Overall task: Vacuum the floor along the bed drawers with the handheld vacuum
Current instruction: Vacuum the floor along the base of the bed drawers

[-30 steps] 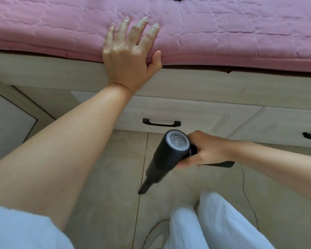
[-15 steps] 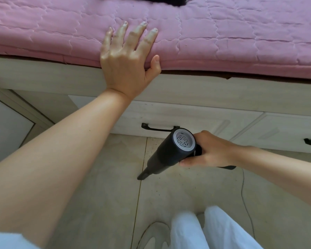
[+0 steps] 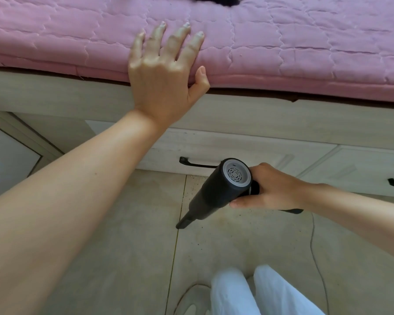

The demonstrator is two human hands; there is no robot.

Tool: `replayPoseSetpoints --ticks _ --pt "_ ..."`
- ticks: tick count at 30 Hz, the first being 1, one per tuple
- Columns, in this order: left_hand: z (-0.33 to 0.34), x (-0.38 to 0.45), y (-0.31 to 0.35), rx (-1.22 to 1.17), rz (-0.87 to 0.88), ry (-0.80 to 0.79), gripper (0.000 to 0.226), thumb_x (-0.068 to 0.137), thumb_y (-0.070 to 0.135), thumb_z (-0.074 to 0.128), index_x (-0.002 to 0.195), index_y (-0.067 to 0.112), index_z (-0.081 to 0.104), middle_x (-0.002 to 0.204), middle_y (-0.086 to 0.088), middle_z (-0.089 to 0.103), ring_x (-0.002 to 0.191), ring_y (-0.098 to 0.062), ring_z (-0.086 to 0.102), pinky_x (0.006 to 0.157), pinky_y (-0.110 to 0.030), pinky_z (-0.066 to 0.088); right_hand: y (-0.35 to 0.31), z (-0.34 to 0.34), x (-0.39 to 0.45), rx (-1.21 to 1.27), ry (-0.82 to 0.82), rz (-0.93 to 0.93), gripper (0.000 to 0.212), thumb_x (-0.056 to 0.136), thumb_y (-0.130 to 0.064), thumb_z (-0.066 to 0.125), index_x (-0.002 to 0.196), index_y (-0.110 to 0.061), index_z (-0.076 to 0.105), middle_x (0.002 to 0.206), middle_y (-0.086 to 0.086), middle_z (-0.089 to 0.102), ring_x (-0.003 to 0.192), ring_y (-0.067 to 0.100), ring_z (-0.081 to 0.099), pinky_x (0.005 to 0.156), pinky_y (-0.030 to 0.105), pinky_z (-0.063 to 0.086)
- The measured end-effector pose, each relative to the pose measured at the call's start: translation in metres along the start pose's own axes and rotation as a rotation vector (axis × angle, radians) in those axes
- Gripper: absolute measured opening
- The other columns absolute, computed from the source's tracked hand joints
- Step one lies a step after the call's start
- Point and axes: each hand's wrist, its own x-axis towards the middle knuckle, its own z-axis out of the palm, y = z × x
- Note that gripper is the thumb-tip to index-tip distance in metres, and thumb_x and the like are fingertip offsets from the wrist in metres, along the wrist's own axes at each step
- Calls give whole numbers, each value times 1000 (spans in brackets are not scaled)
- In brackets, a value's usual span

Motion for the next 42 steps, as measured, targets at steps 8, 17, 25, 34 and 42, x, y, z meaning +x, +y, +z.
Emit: replayPoseSetpoints --ticks 8,17,25,34,42 --pt "6 13 32 -21 24 3 51 87 42 50 126 17 72 127 -6 70 114 -42 66 94 -55 53 1 -2 -2 -65 101 -35 23 75 -42 75 82 -47 53 76 -19 66 74 0 62 64 17 47" --pt "11 8 31 -5 15 48 49 89 43 49 125 19 72 128 -4 70 116 -39 66 95 -51 53 7 2 -8 -62 106 -38 24 75 -40 76 85 -46 55 79 -12 68 74 5 63 68 27 52" --pt "12 7 30 10 30 63 50 91 43 47 127 20 71 127 -4 70 115 -39 66 94 -51 53 10 6 -4 -208 206 -29 29 76 -47 72 89 -47 47 70 -11 64 64 7 60 60 28 49" --pt "13 6 30 14 30 62 49 89 43 49 126 19 71 127 -4 70 114 -38 67 95 -51 53 15 12 0 -372 264 -62 55 76 -58 66 122 -30 52 85 -12 68 71 12 61 63 25 47" --pt "14 6 29 18 41 88 49 92 43 46 126 19 72 127 -3 70 115 -38 67 91 -50 55 15 17 3 -478 258 -109 42 79 -55 62 109 -28 52 86 -7 69 72 20 64 63 32 50"
